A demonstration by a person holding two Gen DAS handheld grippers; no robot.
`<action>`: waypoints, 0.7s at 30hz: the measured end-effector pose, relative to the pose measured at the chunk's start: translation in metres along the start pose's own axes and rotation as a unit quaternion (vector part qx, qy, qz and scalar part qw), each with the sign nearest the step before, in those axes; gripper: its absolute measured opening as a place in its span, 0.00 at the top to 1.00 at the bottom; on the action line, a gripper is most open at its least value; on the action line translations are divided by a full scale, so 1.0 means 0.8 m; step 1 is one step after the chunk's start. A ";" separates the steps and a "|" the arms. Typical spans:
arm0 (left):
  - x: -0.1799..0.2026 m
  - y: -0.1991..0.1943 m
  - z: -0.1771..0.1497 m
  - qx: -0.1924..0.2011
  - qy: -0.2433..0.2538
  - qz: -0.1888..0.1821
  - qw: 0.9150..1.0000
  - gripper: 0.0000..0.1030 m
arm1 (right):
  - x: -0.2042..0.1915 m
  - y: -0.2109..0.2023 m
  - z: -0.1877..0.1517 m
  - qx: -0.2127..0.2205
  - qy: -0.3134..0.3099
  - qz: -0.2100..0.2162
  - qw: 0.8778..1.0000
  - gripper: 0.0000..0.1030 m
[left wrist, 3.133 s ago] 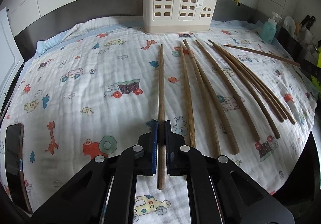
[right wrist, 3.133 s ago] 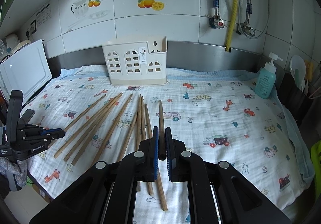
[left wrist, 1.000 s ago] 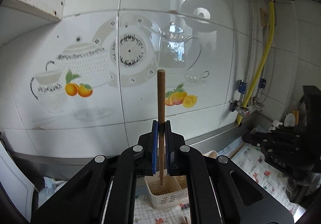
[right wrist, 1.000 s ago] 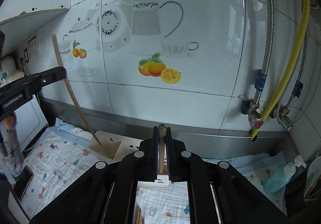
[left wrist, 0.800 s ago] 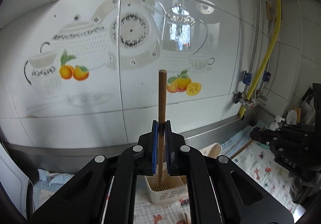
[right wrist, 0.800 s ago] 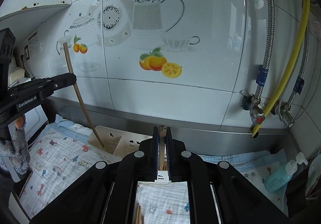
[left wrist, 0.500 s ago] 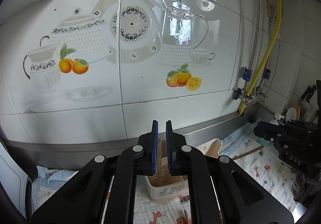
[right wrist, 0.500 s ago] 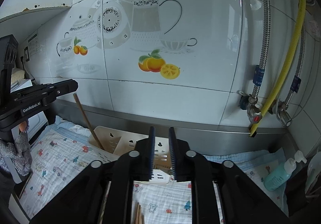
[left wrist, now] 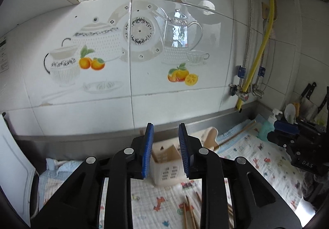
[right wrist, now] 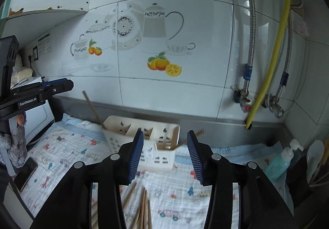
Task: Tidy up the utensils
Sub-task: 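Move both open grippers back to the remaining chopsticks on the cloth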
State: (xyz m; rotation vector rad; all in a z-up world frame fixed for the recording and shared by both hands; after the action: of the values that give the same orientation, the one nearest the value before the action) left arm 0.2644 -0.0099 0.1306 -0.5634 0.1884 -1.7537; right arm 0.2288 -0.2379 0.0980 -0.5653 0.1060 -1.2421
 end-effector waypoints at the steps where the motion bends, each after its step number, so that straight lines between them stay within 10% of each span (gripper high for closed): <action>1: -0.002 -0.005 -0.009 -0.003 -0.001 0.001 1.000 0.75 | -0.005 -0.007 -0.009 0.000 0.000 -0.002 1.000 0.54; 7: -0.018 -0.037 -0.070 -0.020 -0.008 0.006 1.000 0.57 | -0.031 -0.039 -0.070 -0.014 0.000 0.004 1.000 0.51; 21: -0.045 -0.061 -0.204 -0.090 -0.024 0.018 0.995 0.49 | -0.070 -0.050 -0.224 -0.099 0.040 0.026 0.994 0.55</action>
State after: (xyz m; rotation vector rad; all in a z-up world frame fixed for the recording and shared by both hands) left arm 0.1517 0.0098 -0.0004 -0.7279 0.3233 -1.6972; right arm 0.1082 -0.2570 -0.0501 -0.6790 0.3118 -1.2102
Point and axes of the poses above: each gripper's, at about its wrist camera, not at the fingertips, and y roughly the way its jaws point, x to its right, z to its top, the point moved 2 cm from there along y, roughly the way its jaws point, and after that the axes turned 14 degrees about -y, right-handed, at the moved point
